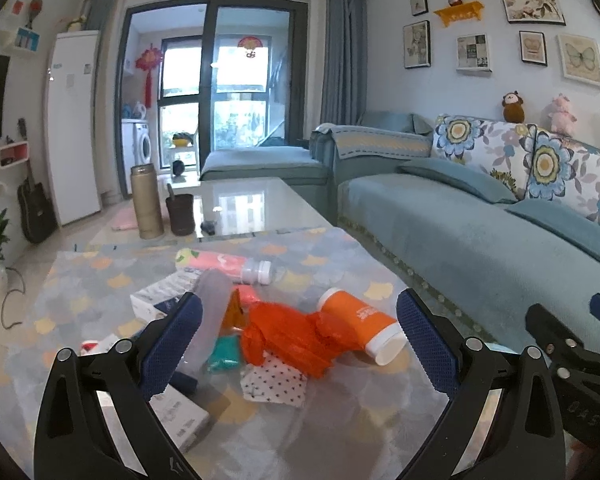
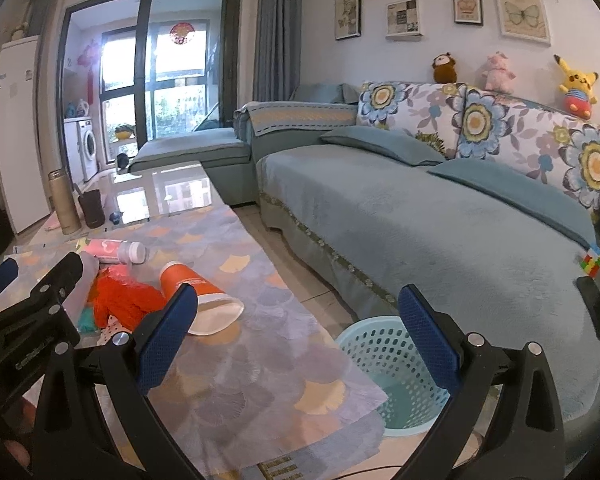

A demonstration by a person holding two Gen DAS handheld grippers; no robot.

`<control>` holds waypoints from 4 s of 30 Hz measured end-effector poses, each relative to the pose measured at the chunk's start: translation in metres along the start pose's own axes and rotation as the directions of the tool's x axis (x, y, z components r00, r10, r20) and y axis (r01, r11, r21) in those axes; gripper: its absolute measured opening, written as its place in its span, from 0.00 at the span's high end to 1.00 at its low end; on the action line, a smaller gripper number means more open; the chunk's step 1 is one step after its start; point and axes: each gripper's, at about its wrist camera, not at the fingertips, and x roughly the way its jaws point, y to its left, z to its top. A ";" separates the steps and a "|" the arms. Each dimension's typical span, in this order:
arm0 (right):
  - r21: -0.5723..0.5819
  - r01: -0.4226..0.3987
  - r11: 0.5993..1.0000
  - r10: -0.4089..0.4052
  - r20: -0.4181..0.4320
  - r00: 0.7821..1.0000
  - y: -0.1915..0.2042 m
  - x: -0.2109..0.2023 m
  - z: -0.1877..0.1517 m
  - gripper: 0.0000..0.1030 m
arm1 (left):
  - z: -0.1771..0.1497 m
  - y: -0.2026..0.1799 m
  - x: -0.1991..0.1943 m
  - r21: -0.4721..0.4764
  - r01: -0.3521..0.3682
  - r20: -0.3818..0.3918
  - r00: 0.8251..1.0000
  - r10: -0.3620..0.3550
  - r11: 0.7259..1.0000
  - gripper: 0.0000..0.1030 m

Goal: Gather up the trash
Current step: 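Grasp the orange paper cup with the right tool while the left tool grasps the white milk carton, then carry both items to the blue wastebasket and open both tools to drop them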

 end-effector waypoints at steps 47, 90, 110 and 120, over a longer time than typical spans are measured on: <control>-0.082 -0.473 0.877 0.390 -0.452 0.802 0.080 0.211 -0.005 0.17 | -0.082 0.155 0.064 -0.160 0.022 -0.510 0.854 -0.101 0.987 0.49; 0.115 -0.282 0.952 0.298 -0.166 0.940 -0.091 0.094 0.053 0.26 | 0.031 -0.034 0.016 -0.020 0.425 -0.255 0.873 -0.416 0.905 0.42; 0.297 0.133 0.946 0.013 -0.444 0.896 -0.244 0.134 -0.061 0.23 | -0.054 -0.222 0.114 -0.123 0.666 -0.513 0.592 -0.622 0.736 0.42; 0.313 0.189 0.931 0.023 -0.567 0.823 -0.243 0.167 -0.102 0.21 | -0.077 -0.231 0.129 -0.095 0.665 -0.569 0.574 -0.589 0.741 0.35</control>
